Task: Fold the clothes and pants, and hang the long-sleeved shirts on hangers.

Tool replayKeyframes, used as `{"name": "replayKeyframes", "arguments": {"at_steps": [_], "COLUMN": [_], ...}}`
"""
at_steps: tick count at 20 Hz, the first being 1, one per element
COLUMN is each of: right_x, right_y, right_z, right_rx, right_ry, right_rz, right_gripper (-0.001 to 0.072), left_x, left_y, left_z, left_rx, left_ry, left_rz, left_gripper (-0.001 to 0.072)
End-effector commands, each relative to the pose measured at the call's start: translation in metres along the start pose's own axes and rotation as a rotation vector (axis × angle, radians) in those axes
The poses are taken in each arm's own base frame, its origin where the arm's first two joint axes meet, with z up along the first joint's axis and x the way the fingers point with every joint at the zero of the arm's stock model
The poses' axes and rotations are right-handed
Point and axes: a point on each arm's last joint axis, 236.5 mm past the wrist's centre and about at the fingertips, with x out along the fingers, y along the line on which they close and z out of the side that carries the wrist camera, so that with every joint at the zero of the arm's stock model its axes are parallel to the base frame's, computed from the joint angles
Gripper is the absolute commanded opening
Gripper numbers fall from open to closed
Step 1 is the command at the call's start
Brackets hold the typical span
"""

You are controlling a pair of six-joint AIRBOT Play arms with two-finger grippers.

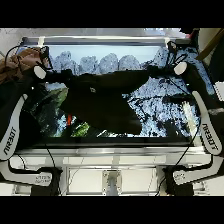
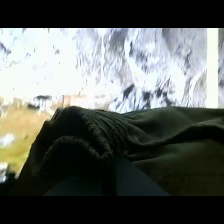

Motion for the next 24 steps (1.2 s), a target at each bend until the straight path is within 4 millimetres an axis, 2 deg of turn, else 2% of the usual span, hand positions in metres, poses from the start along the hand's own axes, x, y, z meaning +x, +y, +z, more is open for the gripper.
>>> {"name": "replayKeyframes", "arguments": {"at_steps": [1, 3, 4, 7, 10, 13, 15, 17, 19, 21, 24], "right_x": [0.026, 0.017, 0.006, -0.044, -0.092, -0.115, -0.118, -0.111, -0.101, -0.093, -0.091], "right_y": [-0.001, 0.007, 0.014, 0.025, 0.029, 0.035, 0.038, 0.045, 0.058, 0.068, 0.073], "right_z": [0.01, 0.011, 0.01, -0.002, -0.049, -0.113, -0.166, -0.217, -0.258, -0.284, -0.311], "right_rx": [0.057, -0.009, -0.078, -0.223, -0.274, -0.254, -0.23, -0.188, -0.165, -0.154, -0.157], "right_ry": [-0.074, -0.048, -0.028, 0.049, 0.204, 0.282, 0.352, 0.407, 0.463, 0.486, 0.528], "right_rz": [0.023, 0.032, 0.043, 0.027, 0.024, 0.039, 0.05, 0.075, 0.121, 0.142, 0.142], "right_gripper": [0.001, 0.001, 0.001, 0.001, 0.001, 0.001, 0.0011, 0.0011, 0.001, 0.001, 0.0011], "left_x": [0.012, 0.009, 0.005, -0.014, -0.034, -0.048, -0.054, -0.059, -0.064, -0.065, -0.063], "left_y": [-0.005, 0.002, 0.009, 0.035, 0.055, 0.064, 0.074, 0.084, 0.097, 0.111, 0.118], "left_z": [0.021, 0.021, 0.021, 0.012, -0.013, -0.043, -0.06, -0.079, -0.101, -0.124, -0.163], "left_rx": [-0.029, -0.033, -0.041, -0.057, -0.03, 0.019, 0.052, 0.071, 0.087, 0.101, 0.083], "left_ry": [-0.107, -0.101, -0.089, -0.019, 0.116, 0.249, 0.324, 0.401, 0.477, 0.542, 0.632], "left_rz": [-0.011, 0.0, 0.008, 0.041, 0.06, 0.083, 0.125, 0.159, 0.199, 0.239, 0.243], "left_gripper": [0.0028, 0.0028, 0.0028, 0.0028, 0.0028, 0.0028, 0.0028, 0.0028, 0.0028, 0.0028, 0.0028]}}
